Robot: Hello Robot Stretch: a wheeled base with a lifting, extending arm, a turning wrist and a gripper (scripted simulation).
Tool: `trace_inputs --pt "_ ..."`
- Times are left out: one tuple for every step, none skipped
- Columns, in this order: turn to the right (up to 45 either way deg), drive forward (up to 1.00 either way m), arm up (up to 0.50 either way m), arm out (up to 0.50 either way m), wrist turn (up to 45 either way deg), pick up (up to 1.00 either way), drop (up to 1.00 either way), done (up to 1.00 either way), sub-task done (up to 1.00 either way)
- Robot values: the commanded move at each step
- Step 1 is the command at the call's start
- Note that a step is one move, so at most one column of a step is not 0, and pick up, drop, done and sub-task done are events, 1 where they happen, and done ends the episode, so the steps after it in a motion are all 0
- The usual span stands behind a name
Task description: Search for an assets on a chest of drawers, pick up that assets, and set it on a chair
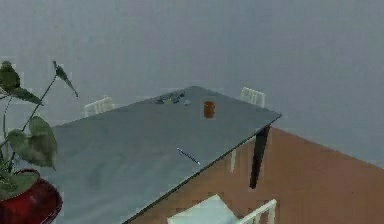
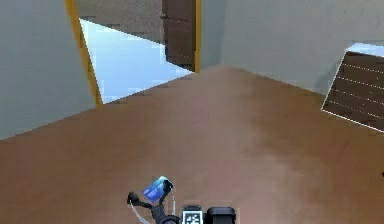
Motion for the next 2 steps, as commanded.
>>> trace_inputs --pt "-24.0 0.00 0.00 0.00 0.0 0.00 0.00 0.00 0.00" --pt "15.0 0.00 0.00 0.00 0.0 0.00 0.00 0.00 0.00"
